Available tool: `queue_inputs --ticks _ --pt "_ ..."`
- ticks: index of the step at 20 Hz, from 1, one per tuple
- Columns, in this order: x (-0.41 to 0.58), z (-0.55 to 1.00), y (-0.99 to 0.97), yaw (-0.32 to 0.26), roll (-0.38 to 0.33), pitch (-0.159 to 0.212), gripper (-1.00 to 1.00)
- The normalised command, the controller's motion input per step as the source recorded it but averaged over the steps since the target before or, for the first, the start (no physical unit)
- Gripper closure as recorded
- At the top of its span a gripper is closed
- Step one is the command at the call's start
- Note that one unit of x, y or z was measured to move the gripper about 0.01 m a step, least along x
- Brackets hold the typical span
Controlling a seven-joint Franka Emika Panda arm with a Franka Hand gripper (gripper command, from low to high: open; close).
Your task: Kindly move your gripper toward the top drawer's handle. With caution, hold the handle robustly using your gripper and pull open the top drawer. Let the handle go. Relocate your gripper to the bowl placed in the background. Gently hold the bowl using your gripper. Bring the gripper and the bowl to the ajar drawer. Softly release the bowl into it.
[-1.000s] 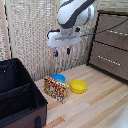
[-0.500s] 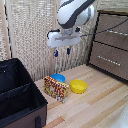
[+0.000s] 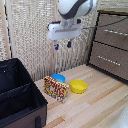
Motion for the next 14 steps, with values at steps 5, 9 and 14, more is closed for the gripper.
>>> queue_inputs --ticks 5,9,14 --pt "0.011 0.07 -0.14 0.141 -0.303 -0.022 -1.0" --pt "0.0 0.0 -0.17 0.159 -0.335 -0.034 -1.0" --pt "0.0 0.0 -0.14 0.163 -0.339 -0.037 -1.0"
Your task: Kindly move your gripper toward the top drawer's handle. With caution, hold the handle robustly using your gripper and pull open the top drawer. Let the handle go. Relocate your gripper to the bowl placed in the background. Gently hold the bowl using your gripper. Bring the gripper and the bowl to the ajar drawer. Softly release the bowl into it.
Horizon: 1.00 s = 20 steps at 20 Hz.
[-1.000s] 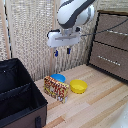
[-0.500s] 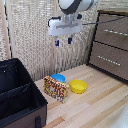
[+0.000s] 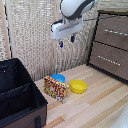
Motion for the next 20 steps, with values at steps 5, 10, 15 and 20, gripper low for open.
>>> queue_inputs --ticks 5,10,15,20 --pt "0.006 0.0 -0.08 0.148 -0.366 -0.013 -1.0" --pt "0.185 0.0 -0.01 0.101 -0.375 0.0 -1.0" --pt "0.414 0.07 0.01 0.019 -0.375 0.008 -1.0" --pt "0.474 0.24 0.09 -0.023 -0.351 0.014 -1.0"
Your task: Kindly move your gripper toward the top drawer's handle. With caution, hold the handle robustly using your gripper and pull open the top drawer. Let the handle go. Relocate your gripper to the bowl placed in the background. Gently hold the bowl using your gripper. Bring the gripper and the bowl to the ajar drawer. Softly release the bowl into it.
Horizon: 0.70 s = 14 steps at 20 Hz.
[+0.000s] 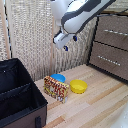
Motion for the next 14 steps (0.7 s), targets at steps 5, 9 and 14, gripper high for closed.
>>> queue_inputs --ticks 5,9,14 --pt "0.077 0.59 0.06 -0.032 -0.231 0.0 -1.0" --pt "-0.327 0.74 -0.2 -0.008 -0.15 -0.037 -1.0" --pt "-0.323 0.34 -0.4 0.032 -0.19 -0.075 -1.0"
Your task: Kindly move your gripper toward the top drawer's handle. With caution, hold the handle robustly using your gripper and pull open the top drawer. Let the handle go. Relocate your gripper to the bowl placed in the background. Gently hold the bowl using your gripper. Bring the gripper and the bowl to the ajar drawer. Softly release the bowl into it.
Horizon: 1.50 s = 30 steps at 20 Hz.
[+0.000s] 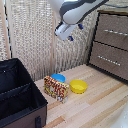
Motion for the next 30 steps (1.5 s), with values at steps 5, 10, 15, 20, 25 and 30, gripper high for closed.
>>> queue_inputs --ticks 5,10,15,20,25,30 --pt "-0.023 0.02 -0.47 0.132 -0.234 -0.048 -1.0" --pt "0.0 -0.05 -0.45 0.152 -0.245 -0.024 -1.0" --pt "-0.035 -0.17 -0.4 0.126 -0.246 0.0 -1.0" --pt "-0.221 -0.2 -0.36 0.038 -0.236 0.0 -1.0" --pt "-0.176 -0.05 -0.48 -0.036 -0.231 0.0 -1.0" --pt "-0.012 0.0 -0.56 -0.092 -0.198 0.003 -1.0"
